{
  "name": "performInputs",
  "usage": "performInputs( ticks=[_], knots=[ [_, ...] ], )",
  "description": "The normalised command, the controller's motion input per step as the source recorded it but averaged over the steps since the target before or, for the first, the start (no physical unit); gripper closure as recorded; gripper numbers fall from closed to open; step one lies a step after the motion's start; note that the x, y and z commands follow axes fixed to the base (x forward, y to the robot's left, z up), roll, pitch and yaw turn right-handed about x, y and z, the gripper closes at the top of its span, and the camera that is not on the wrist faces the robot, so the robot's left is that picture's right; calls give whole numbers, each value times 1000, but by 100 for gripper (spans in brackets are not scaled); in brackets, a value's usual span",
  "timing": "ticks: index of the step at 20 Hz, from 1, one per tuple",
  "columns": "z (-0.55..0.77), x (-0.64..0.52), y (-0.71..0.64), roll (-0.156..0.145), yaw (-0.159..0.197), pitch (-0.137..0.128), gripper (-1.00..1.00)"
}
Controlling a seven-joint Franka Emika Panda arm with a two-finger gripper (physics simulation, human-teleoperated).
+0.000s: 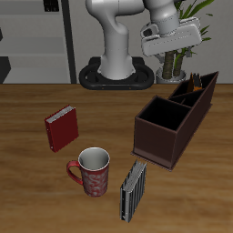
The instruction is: Place the orange book into the left desk caddy's left compartment and place the striped book into the left desk caddy's right compartment and place the red book into the left desk caddy's right compartment
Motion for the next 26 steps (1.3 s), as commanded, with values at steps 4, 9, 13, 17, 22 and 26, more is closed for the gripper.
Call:
performInputs(
  ticks=[4,9,13,17,22,26],
  knots=[
    [433,326,-530,-76,-20,-8,-100],
    [291,242,-443,-59,-10,-4,-100],
    [221,167,-326,-36,-7,5,-100],
    [183,208,-265,-25,-11,29,-100],
    [134,202,-194,-14,6,59,-100],
    [213,293,-235,-30,4,32,-100]
  ],
)
